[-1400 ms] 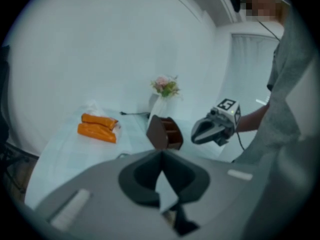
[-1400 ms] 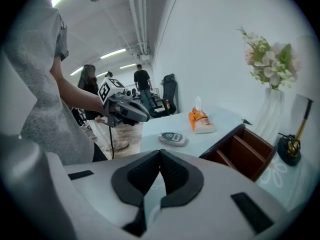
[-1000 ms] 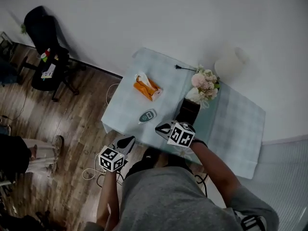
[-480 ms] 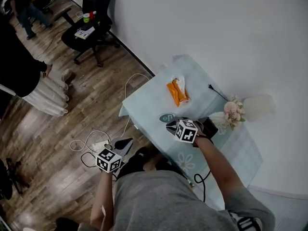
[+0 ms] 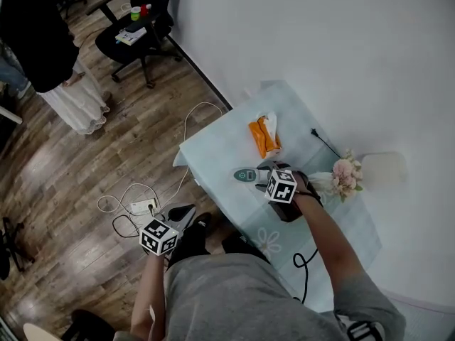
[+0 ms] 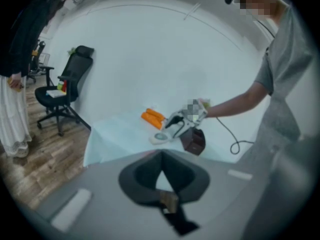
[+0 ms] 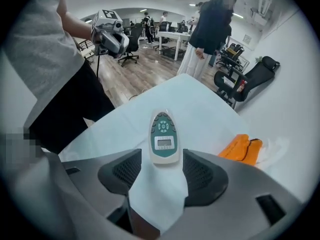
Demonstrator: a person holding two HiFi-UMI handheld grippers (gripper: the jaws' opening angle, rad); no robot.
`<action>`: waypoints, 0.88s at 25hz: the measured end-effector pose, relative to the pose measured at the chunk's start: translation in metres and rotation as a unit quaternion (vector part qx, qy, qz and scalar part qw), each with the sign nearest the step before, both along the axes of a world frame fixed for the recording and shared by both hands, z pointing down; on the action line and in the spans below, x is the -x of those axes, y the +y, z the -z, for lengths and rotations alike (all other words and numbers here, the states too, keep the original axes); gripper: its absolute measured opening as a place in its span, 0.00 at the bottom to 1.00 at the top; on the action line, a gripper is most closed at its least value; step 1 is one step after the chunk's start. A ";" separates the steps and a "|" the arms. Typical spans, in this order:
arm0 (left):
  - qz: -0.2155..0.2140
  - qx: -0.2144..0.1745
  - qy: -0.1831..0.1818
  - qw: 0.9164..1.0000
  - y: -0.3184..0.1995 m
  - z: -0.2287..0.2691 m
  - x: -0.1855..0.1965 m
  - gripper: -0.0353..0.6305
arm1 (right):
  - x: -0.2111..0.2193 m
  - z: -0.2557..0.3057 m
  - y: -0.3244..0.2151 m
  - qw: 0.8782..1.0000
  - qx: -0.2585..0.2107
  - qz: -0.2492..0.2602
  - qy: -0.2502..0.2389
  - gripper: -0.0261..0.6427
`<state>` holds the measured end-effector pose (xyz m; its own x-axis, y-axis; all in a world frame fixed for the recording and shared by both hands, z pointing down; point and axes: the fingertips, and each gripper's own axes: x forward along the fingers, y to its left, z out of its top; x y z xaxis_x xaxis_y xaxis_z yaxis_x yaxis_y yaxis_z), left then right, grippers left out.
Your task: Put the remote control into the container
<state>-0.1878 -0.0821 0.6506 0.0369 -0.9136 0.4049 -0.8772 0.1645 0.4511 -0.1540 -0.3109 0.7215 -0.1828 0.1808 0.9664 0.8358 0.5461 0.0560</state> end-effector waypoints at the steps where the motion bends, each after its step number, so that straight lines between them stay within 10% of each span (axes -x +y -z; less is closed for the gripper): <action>1: -0.001 0.001 -0.001 1.000 -0.003 0.001 -0.001 0.05 | 0.000 -0.005 -0.002 1.000 -0.005 0.008 0.003 0.41; 22: 0.006 0.028 0.005 1.000 -0.005 -0.006 -0.004 0.05 | 0.003 -0.041 -0.005 0.998 0.024 0.045 0.041 0.43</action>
<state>-0.1840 -0.0871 0.6569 0.0304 -0.8901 0.4548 -0.8706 0.2000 0.4496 -0.1567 -0.3157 0.7620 -0.0843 0.2388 0.9674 0.8825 0.4688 -0.0388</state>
